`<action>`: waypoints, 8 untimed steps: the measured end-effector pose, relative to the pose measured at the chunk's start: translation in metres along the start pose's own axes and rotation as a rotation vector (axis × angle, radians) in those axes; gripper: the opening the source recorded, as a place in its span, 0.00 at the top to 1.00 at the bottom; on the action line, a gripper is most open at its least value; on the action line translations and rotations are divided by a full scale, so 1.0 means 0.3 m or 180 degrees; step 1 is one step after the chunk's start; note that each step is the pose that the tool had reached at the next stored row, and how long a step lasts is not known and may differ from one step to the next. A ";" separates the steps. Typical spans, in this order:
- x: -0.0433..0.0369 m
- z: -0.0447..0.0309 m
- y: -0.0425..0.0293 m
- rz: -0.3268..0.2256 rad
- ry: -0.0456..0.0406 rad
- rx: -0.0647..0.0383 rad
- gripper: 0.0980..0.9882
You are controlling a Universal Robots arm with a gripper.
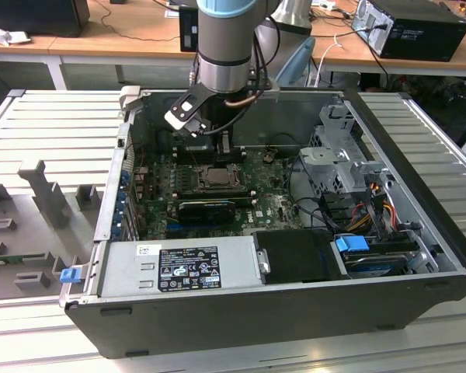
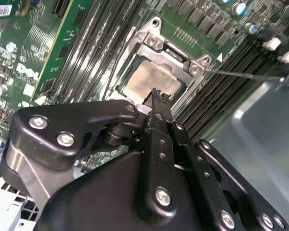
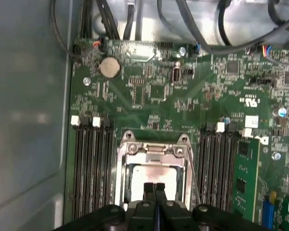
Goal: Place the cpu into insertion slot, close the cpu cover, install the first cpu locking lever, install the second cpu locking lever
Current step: 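Close the cpu cover, then install the first cpu locking lever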
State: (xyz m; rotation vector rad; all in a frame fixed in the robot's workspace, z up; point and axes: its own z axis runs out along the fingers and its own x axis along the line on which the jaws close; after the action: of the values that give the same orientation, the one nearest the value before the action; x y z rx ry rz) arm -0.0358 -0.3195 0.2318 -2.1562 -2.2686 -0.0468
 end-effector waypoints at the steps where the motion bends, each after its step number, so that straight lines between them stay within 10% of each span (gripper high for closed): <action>1: 0.000 0.000 -0.003 0.0000 0.0000 0.0000 0.99; 8: 0.001 -0.001 -0.015 -0.0001 0.0000 0.0000 0.99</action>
State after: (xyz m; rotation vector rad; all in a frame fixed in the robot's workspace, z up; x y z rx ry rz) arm -0.0405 -0.3196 0.2320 -2.1558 -2.2688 -0.0467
